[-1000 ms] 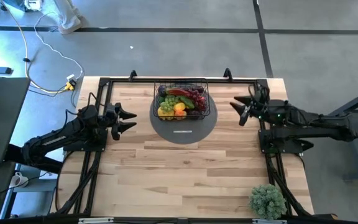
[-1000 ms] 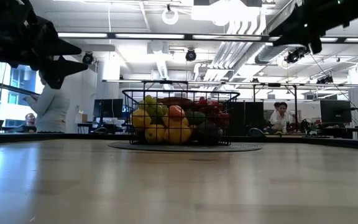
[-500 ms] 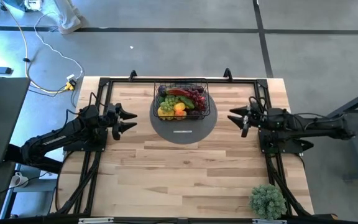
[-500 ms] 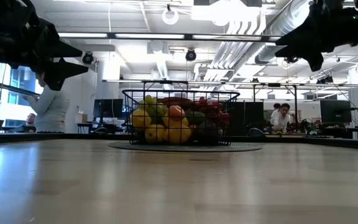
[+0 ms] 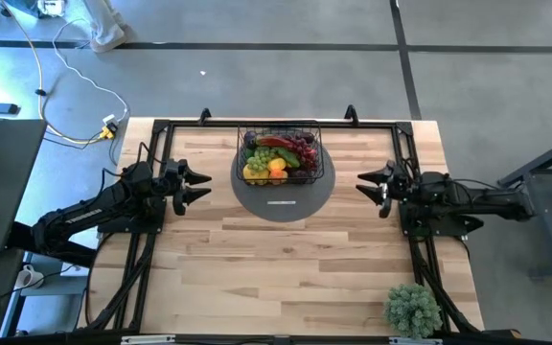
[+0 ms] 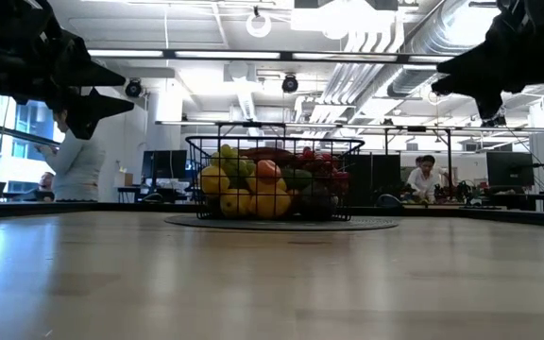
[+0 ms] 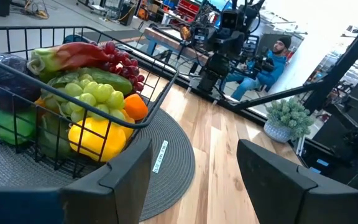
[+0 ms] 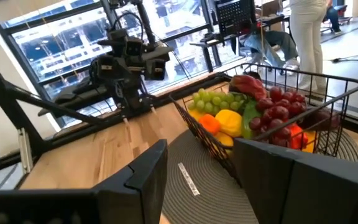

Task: Build produce basket
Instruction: Return to Home Position

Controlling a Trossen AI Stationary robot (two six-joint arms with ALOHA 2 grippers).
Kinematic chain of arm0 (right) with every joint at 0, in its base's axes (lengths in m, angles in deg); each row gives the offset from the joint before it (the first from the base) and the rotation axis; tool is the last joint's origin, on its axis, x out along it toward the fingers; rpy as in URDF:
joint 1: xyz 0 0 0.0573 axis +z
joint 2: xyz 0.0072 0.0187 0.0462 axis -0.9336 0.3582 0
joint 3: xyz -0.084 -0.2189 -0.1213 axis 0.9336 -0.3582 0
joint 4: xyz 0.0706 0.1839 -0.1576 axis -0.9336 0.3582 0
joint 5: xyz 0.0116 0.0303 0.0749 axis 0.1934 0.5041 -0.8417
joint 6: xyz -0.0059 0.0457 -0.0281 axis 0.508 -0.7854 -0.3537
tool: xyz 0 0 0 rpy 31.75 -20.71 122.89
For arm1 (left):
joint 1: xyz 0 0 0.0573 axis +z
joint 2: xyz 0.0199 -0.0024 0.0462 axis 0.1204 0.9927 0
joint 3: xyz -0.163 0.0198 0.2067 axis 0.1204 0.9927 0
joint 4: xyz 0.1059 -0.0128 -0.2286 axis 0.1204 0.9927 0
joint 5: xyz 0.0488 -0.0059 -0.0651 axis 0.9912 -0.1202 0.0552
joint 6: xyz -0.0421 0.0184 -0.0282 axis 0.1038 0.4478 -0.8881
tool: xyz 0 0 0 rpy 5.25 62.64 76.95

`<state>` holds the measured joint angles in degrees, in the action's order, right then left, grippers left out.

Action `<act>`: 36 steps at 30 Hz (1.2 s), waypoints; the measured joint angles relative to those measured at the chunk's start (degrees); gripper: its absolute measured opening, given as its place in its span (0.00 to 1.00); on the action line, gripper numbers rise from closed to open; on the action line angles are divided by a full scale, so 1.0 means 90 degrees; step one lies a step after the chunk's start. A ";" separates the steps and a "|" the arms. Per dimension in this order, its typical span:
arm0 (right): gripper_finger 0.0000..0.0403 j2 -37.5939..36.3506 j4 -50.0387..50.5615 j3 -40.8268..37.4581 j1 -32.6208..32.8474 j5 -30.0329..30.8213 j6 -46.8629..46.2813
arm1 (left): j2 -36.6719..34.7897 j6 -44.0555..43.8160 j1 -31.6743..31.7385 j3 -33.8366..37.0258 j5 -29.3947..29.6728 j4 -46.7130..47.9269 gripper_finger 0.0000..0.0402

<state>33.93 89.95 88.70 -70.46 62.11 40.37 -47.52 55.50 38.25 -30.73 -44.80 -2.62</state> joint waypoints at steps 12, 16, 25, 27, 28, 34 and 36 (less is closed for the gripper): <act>0.41 -0.0645 0.0117 -0.0533 0.0000 -0.0396 0.0093 | 0.0000 0.0000 0.0002 0.0000 0.0000 0.0000 0.56; 0.41 -0.0720 0.0266 -0.0549 0.0000 -0.0618 0.0090 | 0.0000 0.0000 0.0000 0.0000 0.0000 0.0000 0.56; 0.41 -0.0708 0.0415 -0.0549 0.0000 -0.0731 -0.0123 | 0.0000 0.0000 0.0000 -0.0002 0.0000 0.0002 0.56; 0.41 -0.0688 0.0417 -0.0549 0.0000 -0.0726 -0.0384 | 0.0000 0.0000 0.0001 -0.0002 -0.0001 0.0002 0.56; 0.41 -0.0688 0.0418 -0.0549 0.0000 -0.0724 -0.0514 | 0.0000 0.0000 0.0001 -0.0002 -0.0002 0.0002 0.56; 0.41 -0.0688 0.0421 -0.0549 0.0000 -0.0716 -0.1212 | 0.0000 0.0000 0.0001 -0.0002 -0.0001 0.0002 0.56; 0.41 -0.0688 0.0422 -0.0549 0.0000 -0.0716 -0.1298 | 0.0000 -0.0002 0.0000 -0.0002 0.0000 0.0002 0.56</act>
<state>27.73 93.75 83.76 -70.46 55.67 28.69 -47.52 55.48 38.25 -30.75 -44.80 -2.60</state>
